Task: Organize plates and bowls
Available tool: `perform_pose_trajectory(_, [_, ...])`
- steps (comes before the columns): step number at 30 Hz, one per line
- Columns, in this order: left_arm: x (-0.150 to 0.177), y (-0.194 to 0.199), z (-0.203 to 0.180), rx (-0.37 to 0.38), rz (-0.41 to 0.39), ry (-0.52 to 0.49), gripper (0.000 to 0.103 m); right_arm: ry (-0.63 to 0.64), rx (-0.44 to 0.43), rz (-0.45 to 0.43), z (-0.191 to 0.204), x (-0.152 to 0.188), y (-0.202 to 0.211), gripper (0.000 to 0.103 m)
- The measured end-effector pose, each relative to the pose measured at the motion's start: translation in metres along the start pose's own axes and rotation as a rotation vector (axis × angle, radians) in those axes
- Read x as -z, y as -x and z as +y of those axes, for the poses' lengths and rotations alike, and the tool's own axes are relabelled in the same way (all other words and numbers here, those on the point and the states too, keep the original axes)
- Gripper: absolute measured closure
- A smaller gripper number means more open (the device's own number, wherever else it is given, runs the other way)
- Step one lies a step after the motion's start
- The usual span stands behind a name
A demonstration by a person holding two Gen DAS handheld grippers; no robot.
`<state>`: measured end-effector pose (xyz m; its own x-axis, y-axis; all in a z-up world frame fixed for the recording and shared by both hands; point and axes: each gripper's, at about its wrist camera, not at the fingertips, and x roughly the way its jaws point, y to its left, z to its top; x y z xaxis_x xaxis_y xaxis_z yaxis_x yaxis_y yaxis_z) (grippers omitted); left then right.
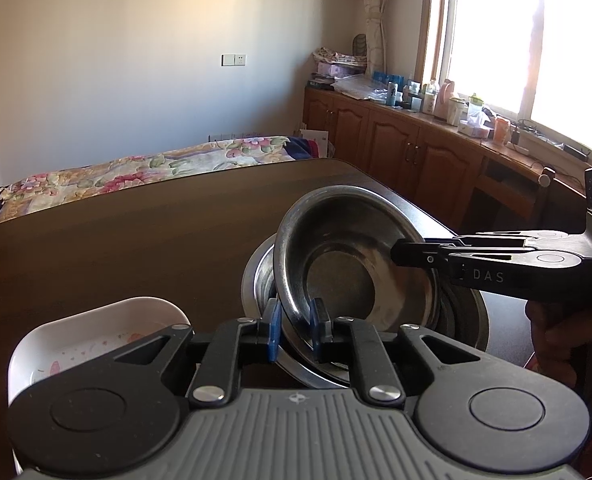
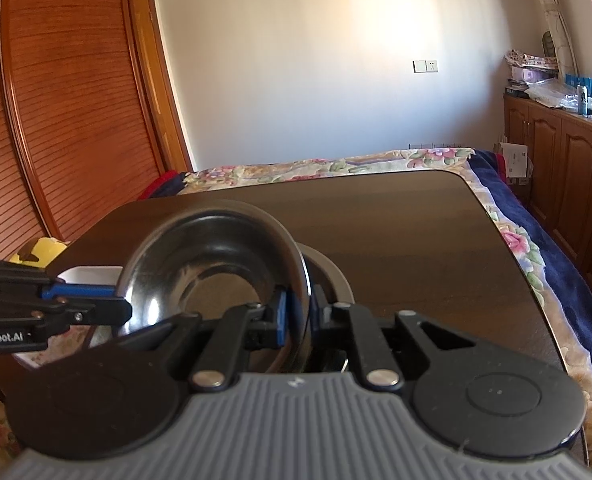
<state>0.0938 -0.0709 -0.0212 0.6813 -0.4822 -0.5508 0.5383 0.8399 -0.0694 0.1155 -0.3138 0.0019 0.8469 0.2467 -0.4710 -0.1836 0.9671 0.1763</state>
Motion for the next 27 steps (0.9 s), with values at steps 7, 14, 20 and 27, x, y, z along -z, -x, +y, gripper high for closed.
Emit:
perform_pose_trajectory(7, [0.003,-0.001,0.001,-0.004,-0.008,0.005,0.086,0.029,0.007,0.002,0.003,0.000,0.001,0.088])
perform_pose_trajectory(14, [0.005,-0.002,0.000,-0.004,-0.007,0.017,0.083,0.055,0.014,0.001,0.007,-0.001,0.001,0.088])
perform_pose_trajectory(20, [0.008,0.003,0.003,0.001,-0.036,0.035,0.068,0.070,0.019,-0.047,0.009,0.001,0.010,0.088])
perform_pose_trajectory(27, [0.011,0.011,-0.001,-0.035,-0.117,0.038,0.040,0.035,0.032,-0.132,0.005,0.006,0.023,0.087])
